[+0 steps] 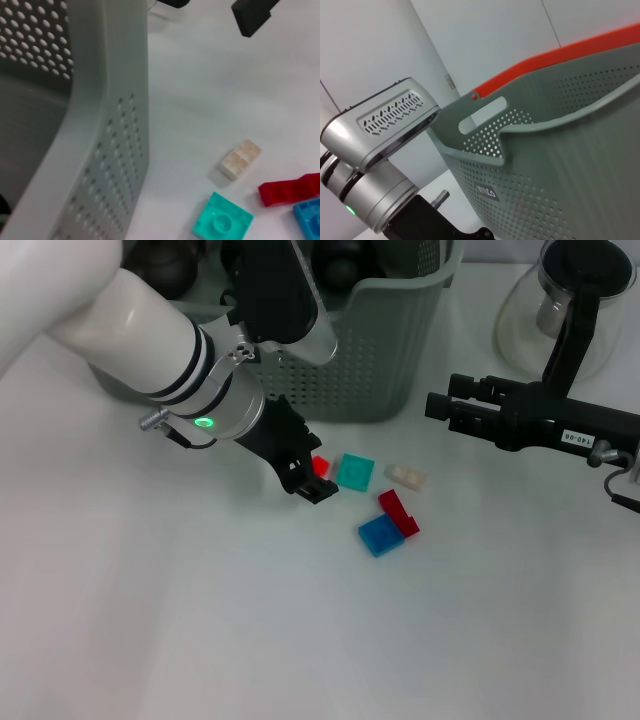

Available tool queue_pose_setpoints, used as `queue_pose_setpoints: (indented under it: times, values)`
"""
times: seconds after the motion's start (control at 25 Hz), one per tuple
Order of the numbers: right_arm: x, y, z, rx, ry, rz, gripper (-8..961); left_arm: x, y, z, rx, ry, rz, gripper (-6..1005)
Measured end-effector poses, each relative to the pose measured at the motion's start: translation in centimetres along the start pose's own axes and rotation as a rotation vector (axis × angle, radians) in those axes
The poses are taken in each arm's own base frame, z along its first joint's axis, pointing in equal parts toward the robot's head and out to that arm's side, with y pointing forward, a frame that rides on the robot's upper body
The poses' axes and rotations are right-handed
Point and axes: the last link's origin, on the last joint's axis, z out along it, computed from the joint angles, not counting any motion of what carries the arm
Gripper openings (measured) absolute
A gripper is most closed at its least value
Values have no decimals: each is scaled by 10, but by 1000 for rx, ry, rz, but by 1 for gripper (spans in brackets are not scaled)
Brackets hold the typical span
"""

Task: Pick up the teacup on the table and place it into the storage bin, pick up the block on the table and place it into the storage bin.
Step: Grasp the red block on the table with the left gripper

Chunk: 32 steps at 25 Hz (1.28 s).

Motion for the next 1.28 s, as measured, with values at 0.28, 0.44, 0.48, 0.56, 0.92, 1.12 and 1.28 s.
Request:
queue_pose_setpoints:
  times: [0.28,0.44,0.48,0.56,0.92,1.12,1.28]
  values:
    - [2,0,-1,3,2,6,642,3,0,4,16,2,-1,615]
    - [3,0,-1,3,2,8,642,4,0,5,19,1,2,613]
    - [3,0,-2,4,2,9,642,3,0,6,21,0,2,612]
    - [4,0,-2,4,2,10,642,2,0,8,23,-2,-1,610]
    - [4,1,-1,2,2,10,642,3,7,13,-19,-29,10,604]
    - [3,0,-1,4,-3,10,642,4,18,4,-94,-43,7,600]
    - [2,0,-1,5,-4,9,642,1,19,2,-101,-55,-5,597]
